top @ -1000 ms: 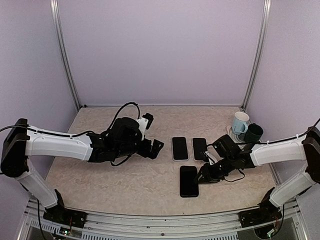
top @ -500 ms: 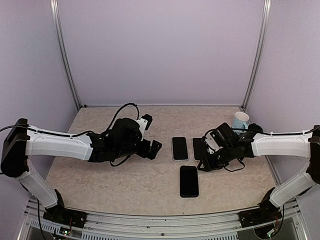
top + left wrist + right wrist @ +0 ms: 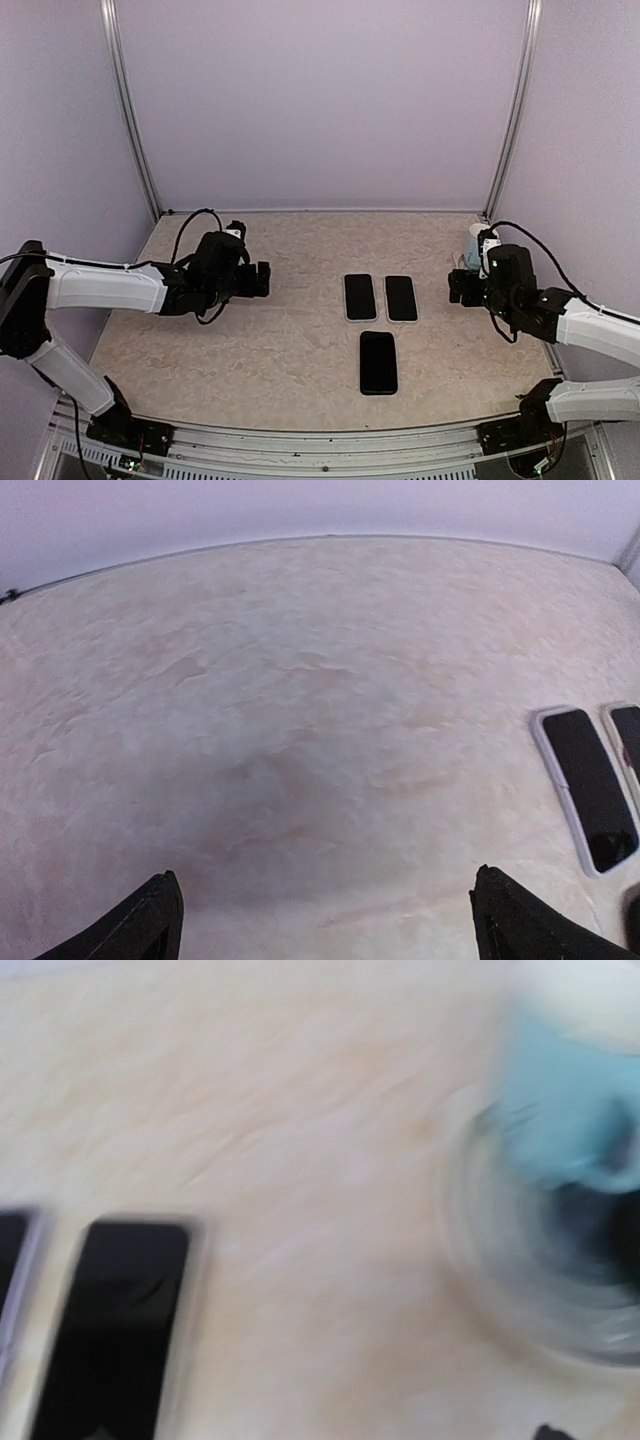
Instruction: Put the phone into the phone case
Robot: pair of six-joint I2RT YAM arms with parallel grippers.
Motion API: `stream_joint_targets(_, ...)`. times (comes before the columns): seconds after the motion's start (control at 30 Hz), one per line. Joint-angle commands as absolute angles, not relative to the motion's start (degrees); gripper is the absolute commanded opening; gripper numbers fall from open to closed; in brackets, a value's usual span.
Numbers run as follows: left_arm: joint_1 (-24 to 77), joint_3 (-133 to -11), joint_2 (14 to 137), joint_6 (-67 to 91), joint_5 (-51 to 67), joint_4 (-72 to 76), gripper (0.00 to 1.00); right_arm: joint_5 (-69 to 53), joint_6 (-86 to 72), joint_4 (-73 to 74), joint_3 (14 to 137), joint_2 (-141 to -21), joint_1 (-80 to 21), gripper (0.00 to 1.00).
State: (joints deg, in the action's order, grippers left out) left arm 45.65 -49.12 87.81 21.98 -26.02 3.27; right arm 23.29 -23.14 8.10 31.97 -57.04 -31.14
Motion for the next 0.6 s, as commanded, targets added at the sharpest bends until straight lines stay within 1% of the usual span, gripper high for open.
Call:
stream_joint_targets(0.0,39.0,-44.2,82.2,28.9,-33.5,2.4,0.99,31.1,-18.4,-6.0,26.4,-52.5,-29.2,0.94)
stream_joint_targets(0.17,32.7,-38.8,76.8,33.0,-40.0,2.4,0.99,33.6,-18.9,-5.7,25.2,-52.8,-28.7,0.96)
stream_joint_targets(0.23,31.3,-36.4,75.2,34.5,-43.7,2.5,0.99,34.2,-20.1,-6.5,24.4,-53.3,-28.7,0.99)
stream_joint_targets(0.33,29.8,-34.3,73.0,35.2,-47.4,3.3,0.99,37.4,-25.2,-7.5,23.7,-55.1,-28.7,0.99)
stream_joint_targets(0.43,28.6,-33.4,72.1,35.8,-49.1,3.2,0.99,42.1,-30.6,-5.6,24.0,-57.6,-28.7,0.99)
stream_joint_targets(0.57,27.5,-33.3,72.4,35.3,-50.0,3.0,0.99,41.7,-30.4,-3.7,25.7,-60.5,-28.7,0.99)
